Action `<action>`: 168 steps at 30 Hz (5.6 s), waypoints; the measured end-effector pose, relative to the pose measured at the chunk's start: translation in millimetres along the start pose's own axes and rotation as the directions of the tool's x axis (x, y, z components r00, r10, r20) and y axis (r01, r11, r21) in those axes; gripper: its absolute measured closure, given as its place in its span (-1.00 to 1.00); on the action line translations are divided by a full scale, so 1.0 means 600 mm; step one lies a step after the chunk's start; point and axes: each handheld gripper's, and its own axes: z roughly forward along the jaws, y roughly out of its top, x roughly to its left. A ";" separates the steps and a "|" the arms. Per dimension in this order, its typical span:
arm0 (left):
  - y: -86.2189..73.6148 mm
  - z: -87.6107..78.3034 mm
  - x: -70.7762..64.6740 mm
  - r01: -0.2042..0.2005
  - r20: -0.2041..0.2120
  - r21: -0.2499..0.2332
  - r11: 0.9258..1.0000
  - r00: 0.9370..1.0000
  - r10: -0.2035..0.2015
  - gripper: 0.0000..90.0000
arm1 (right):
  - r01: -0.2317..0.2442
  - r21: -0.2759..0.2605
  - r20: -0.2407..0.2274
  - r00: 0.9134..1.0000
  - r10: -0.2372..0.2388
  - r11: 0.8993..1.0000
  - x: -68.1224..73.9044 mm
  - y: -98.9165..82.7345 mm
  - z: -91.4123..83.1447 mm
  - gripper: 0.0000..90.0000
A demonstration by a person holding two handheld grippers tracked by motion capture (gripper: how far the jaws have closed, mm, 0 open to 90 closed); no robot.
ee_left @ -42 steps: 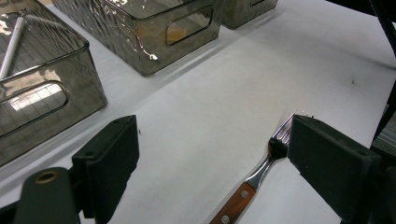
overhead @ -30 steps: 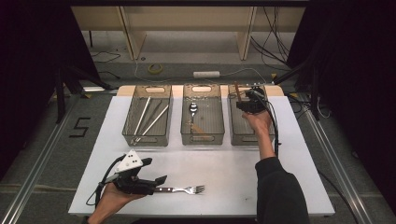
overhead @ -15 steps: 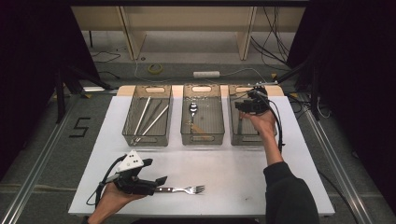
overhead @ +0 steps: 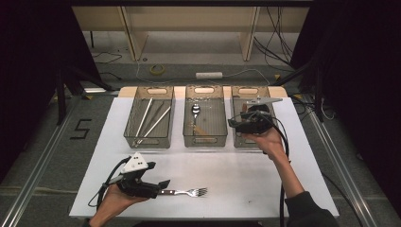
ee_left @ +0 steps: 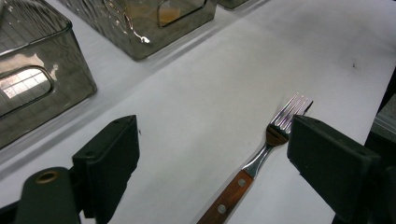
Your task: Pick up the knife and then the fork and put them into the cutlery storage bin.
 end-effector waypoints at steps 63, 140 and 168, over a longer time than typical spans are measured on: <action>0.006 0.082 -0.013 -0.317 0.165 0.577 0.753 0.948 0.273 0.44 | 0.085 -0.012 -0.203 0.975 -0.086 0.996 0.131 -0.190 -0.082 -0.32; 0.108 0.130 -0.096 -0.360 0.391 0.530 0.768 0.907 0.155 0.68 | 0.645 0.018 -0.231 0.746 -0.625 0.764 0.286 -0.210 -0.022 -0.13; 0.117 0.136 -0.112 -0.385 0.432 0.541 0.748 0.890 0.145 0.68 | 0.843 0.049 -0.180 0.534 -0.826 0.535 0.317 -0.225 -0.004 0.64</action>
